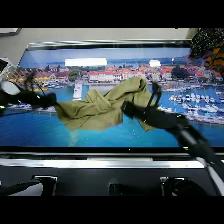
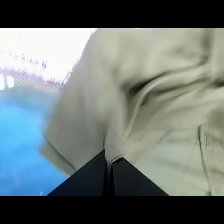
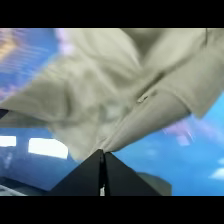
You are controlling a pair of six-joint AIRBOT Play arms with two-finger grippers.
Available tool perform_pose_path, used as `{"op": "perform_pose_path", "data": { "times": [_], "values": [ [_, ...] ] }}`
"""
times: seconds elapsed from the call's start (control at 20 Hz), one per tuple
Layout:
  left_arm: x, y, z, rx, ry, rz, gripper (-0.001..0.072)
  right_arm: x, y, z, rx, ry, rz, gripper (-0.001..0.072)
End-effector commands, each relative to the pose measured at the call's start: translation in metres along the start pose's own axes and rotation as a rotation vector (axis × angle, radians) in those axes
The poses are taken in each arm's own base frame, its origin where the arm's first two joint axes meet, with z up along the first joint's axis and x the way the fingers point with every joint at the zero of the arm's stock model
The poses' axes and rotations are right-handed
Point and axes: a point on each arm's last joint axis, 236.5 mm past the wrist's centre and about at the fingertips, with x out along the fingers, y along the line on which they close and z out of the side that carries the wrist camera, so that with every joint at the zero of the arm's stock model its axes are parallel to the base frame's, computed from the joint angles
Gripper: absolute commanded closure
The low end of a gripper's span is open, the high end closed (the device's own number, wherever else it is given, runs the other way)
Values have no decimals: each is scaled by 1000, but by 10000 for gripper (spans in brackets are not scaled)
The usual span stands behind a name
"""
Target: Fold the clothes and pants, and hang the long-sleeved shirts on hangers.
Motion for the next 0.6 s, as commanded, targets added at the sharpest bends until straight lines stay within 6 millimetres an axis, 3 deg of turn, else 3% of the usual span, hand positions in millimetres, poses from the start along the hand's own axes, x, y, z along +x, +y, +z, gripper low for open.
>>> {"op": "perform_pose_path", "data": {
  "times": [0.0,0.1,0.2,0.3,0.35,0.45,0.55],
  "values": [
    [-145,-67,65,143,-379,-72,676,-108,91,84,-300,-265,49,673],
    [-251,-104,77,202,-625,-105,676,-195,142,117,-411,-431,80,673],
    [-343,-124,66,212,-837,-115,676,-287,185,135,-469,-602,145,672],
    [-409,-132,42,234,-996,-111,676,-368,215,137,-496,-745,226,672],
    [-432,-136,29,244,-1055,-119,676,-398,224,136,-503,-797,256,672],
    [-466,-143,5,265,-1140,-138,676,-440,233,132,-506,-863,293,672],
    [-482,-146,-7,275,-1181,-146,676,-455,228,137,-462,-897,280,672]
  ]
}}
